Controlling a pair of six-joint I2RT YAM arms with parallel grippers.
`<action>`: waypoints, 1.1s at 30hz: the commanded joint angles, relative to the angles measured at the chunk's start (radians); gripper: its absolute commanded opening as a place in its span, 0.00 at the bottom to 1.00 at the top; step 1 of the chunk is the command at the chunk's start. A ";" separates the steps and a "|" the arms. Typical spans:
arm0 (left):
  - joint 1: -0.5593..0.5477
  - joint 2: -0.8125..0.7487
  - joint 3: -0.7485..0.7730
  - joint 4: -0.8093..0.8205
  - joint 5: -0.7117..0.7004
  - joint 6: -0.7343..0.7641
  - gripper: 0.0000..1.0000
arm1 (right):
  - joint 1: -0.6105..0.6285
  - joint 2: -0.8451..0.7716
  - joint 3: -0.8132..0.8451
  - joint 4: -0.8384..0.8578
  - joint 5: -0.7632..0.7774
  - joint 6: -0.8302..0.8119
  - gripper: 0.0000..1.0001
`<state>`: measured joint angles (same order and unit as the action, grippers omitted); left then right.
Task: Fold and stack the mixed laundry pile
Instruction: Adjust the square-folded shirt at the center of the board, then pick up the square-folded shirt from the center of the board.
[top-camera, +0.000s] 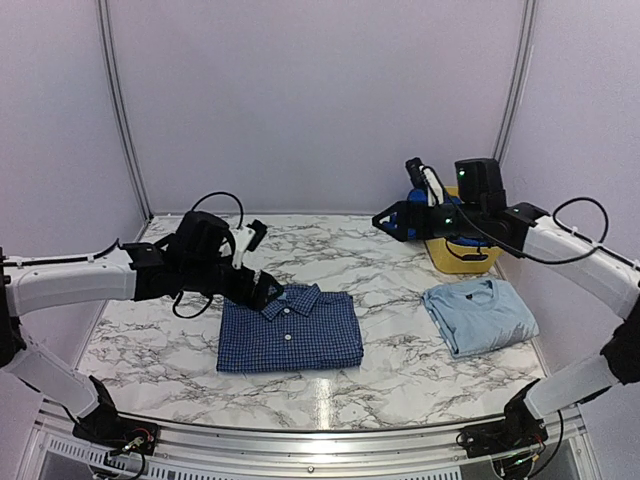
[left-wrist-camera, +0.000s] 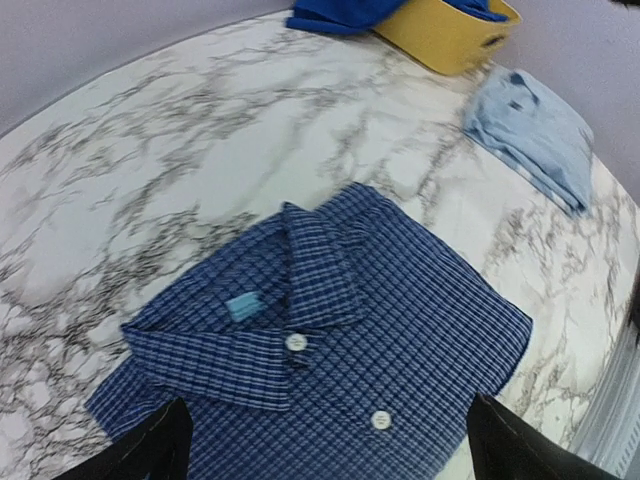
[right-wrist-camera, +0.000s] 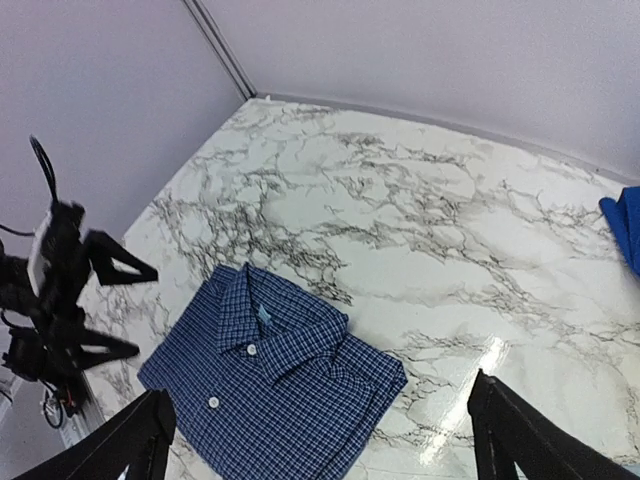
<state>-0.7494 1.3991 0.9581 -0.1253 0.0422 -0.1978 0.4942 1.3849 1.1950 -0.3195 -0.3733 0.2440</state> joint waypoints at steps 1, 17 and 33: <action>-0.157 0.076 0.026 0.040 -0.037 0.136 0.99 | -0.069 -0.039 -0.096 0.028 -0.056 0.091 0.99; -0.459 0.594 0.290 0.115 -0.061 0.485 0.57 | -0.094 -0.091 -0.555 0.174 -0.367 0.393 0.83; -0.423 0.493 0.248 0.279 0.033 0.383 0.05 | -0.001 0.155 -0.647 0.647 -0.489 0.750 0.92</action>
<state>-1.1767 1.9461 1.2190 0.0795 0.0277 0.2153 0.4545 1.4929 0.5125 0.1520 -0.8303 0.8730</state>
